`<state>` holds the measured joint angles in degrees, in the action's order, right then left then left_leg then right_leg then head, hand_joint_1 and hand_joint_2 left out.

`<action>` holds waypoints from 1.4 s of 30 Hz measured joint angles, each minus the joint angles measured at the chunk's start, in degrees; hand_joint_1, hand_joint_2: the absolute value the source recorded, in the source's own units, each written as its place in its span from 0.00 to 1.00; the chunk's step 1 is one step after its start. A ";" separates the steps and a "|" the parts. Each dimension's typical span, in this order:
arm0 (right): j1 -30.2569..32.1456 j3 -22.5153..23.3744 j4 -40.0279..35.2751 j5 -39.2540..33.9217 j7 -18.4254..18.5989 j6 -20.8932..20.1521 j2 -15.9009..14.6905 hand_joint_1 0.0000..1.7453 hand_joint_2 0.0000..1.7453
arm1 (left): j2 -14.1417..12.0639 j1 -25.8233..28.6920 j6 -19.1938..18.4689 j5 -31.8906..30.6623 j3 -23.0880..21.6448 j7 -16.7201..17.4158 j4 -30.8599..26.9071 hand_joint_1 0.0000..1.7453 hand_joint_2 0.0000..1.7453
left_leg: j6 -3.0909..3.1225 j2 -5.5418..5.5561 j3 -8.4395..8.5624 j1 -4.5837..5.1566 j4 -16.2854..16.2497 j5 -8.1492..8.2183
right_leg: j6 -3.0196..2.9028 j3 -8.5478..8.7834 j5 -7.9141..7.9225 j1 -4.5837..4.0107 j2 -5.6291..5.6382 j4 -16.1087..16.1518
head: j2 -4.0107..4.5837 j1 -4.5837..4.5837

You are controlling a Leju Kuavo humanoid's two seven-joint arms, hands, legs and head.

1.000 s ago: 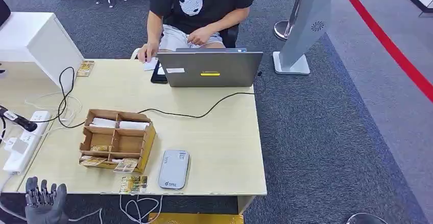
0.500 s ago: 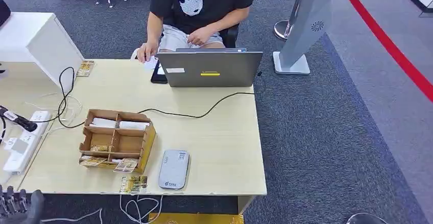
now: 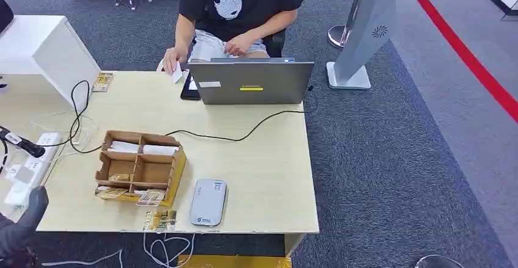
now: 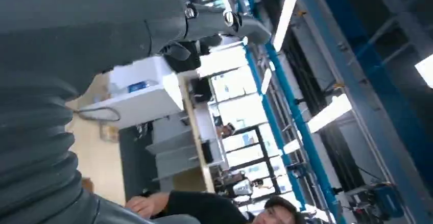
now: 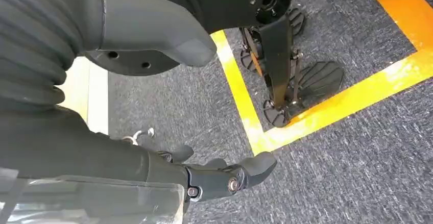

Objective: Pass the card to the sensor for recognition and then transmit it.

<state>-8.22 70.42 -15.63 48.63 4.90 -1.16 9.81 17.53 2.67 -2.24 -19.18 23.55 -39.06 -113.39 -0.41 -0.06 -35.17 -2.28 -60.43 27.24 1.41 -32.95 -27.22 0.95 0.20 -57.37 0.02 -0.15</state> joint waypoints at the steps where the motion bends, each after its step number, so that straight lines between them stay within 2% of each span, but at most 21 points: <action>1: -0.35 0.00 0.02 0.42 0.18 -0.05 0.00 0.00 1.00 | -0.07 -0.55 1.22 -5.70 -1.59 0.73 -0.86 0.00 1.00 | 0.00 0.00 0.01 0.00 0.00 0.00 | 0.00 -0.11 0.00 0.00 0.00 0.00 | 0.02 0.00; 3: -1.33 0.00 0.11 1.38 0.89 -0.05 0.07 0.00 1.00 | -0.48 -3.04 3.15 -17.12 -5.53 4.14 -1.71 0.00 1.00 | 0.02 0.01 0.00 0.01 0.00 -0.02 | 0.04 -0.12 0.04 0.01 0.00 0.01 | 0.02 -0.02; 6: -3.15 -0.33 0.44 3.20 2.38 -0.46 0.22 0.00 1.00 | -1.16 -11.42 4.58 -28.16 -10.64 11.46 -0.57 0.00 1.00 | 0.03 0.01 -0.05 0.02 0.00 -0.23 | 0.12 -0.12 0.24 0.02 0.00 0.01 | 0.02 0.00; 9: -4.84 -1.16 0.77 4.88 3.80 -0.92 0.37 0.00 1.00 | -2.98 -21.26 6.63 -38.39 -15.95 16.07 5.95 0.00 1.00 | 0.05 0.08 -0.10 0.03 0.00 -0.42 | 0.09 -0.06 0.39 0.03 -0.06 -0.02 | 0.02 0.00; 12: -5.75 -1.79 1.01 5.25 4.11 -1.07 0.48 0.00 1.00 | -4.11 -26.13 8.07 -40.17 -19.33 16.72 10.37 0.00 1.00 | 0.04 -0.09 -0.03 0.06 0.02 -0.45 | 0.10 -0.08 0.47 0.08 0.12 -0.07 | 0.02 0.04; 16: -5.79 -2.14 1.14 5.38 4.26 -1.09 0.46 0.00 1.00 | -5.42 -28.87 8.38 -41.78 -21.67 17.29 13.41 0.00 1.00 | 0.04 -0.05 -0.05 0.12 0.04 -0.45 | 0.14 -0.10 0.45 0.13 0.11 -0.07 | 0.02 0.04; 17: -5.82 -2.21 1.14 5.49 4.26 -1.20 0.48 0.00 1.00 | -5.68 -29.36 8.29 -42.69 -22.21 17.81 14.11 0.00 1.00 | 0.04 -0.04 -0.05 0.14 0.05 -0.45 | 0.14 -0.14 0.44 0.15 0.12 -0.06 | 0.02 0.02; 18: -5.93 -2.30 1.16 6.06 4.35 -1.45 0.48 0.00 1.00 | -6.23 -30.40 7.74 -45.21 -22.79 19.86 15.19 0.00 1.00 | 0.04 -0.01 -0.09 0.15 0.05 -0.45 | 0.14 -0.21 0.44 0.16 0.09 -0.06 | 0.02 0.07; 19: -6.17 -2.58 1.27 7.02 4.88 -1.86 0.55 0.00 1.00 | -7.77 -32.87 7.81 -50.81 -24.37 24.06 18.52 0.00 1.00 | 0.09 0.04 -0.14 0.14 0.05 -0.50 | 0.14 -0.28 0.44 0.16 0.00 -0.06 | 0.02 0.02; 20: -6.66 -2.91 1.40 7.66 5.34 -1.88 0.72 0.00 1.00 | -9.11 -36.46 9.80 -58.60 -26.47 28.02 24.29 0.00 1.00 | 0.04 0.09 -0.21 0.15 0.05 -0.57 | 0.15 -0.27 0.45 0.16 -0.07 -0.07 | 0.00 -0.09; 21: -7.38 -3.34 1.49 8.22 5.90 -1.84 0.92 0.00 1.00 | -10.64 -40.33 13.28 -65.31 -27.92 30.11 31.08 0.00 1.00 | 0.08 0.10 -0.27 0.16 0.09 -0.65 | 0.14 -0.30 0.52 0.16 -0.07 -0.11 | 0.02 -0.15; 22: -8.06 -3.58 1.60 8.40 6.23 -1.84 1.27 0.00 1.00 | -11.37 -43.21 16.47 -68.63 -28.69 30.78 37.12 0.00 1.00 | 0.02 -0.06 -0.24 0.17 0.11 -0.70 | 0.02 -0.39 0.67 0.18 0.10 -0.13 | 0.02 -0.09; 23: -8.45 -3.76 1.69 8.44 6.38 -1.84 1.48 0.00 1.00 | -12.00 -45.58 18.84 -68.49 -29.03 30.84 41.84 0.00 1.00 | 0.01 -0.22 -0.22 0.17 0.11 -0.72 | 0.05 -0.43 0.71 0.17 0.22 -0.13 | 0.02 0.07; 24: -8.62 -3.85 1.77 8.44 6.51 -1.86 1.64 0.00 1.00 | -12.31 -47.34 19.61 -68.45 -29.54 31.01 44.98 0.00 1.00 | -0.01 -0.24 -0.22 0.17 0.11 -0.75 | 0.07 -0.43 0.74 0.18 0.27 -0.14 | 0.00 0.04; 27: -8.74 -3.87 1.97 8.62 6.67 -2.01 1.88 0.00 1.00 | -13.33 -50.77 18.98 -68.56 -30.81 31.36 52.74 0.00 1.00 | 0.00 -0.21 -0.23 0.20 0.12 -0.78 | 0.10 -0.42 0.75 0.21 0.27 -0.16 | 0.02 0.04; 30: -8.75 -3.87 2.03 8.84 6.64 -2.28 1.97 0.00 1.00 | -14.30 -52.56 18.15 -68.60 -31.79 33.27 58.03 0.00 1.00 | 0.00 -0.18 -0.26 0.21 0.12 -0.78 | 0.11 -0.44 0.74 0.22 0.28 -0.16 | 0.02 0.04; 36: -8.67 -3.85 2.30 9.23 7.56 -2.34 2.12 0.00 1.00 | -15.12 -55.09 20.86 -68.62 -32.97 35.02 67.15 0.00 1.00 | 0.00 -0.15 -0.30 0.22 0.14 -0.78 | 0.11 -0.47 0.73 0.23 0.26 -0.16 | 0.02 0.07; 42: -8.68 -3.85 2.32 9.23 7.63 -2.34 2.12 0.00 1.00 | -15.13 -55.91 21.34 -68.62 -33.74 35.39 71.42 0.00 1.00 | 0.00 -0.15 -0.30 0.27 0.14 -0.78 | 0.12 -0.47 0.74 0.29 0.26 -0.16 | 0.02 0.07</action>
<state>-16.91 66.58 -13.31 57.86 12.52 -3.50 11.93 2.40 -53.24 19.10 -87.80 -10.19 -3.67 -41.97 -0.41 -0.21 -35.47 -2.00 -60.29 26.47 1.52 -33.42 -26.48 1.23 0.46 -57.53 0.04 -0.09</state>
